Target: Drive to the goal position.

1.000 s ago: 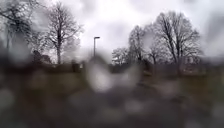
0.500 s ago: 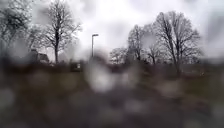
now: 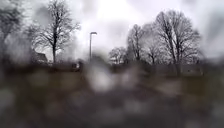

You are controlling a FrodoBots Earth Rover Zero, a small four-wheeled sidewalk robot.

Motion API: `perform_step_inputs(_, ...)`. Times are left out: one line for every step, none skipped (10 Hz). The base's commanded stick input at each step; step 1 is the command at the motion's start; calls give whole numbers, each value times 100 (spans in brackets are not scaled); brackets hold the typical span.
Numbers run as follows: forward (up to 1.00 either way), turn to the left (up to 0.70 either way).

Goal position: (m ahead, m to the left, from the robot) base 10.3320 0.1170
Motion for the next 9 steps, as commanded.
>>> perform_step_inputs(100,0)
perform_step_inputs(100,0)
perform_step_inputs(100,0)
perform_step_inputs(100,0)
perform_step_inputs(100,0)
perform_step_inputs(100,0)
perform_step_inputs(100,0)
perform_step_inputs(100,0)
perform_step_inputs(100,0)
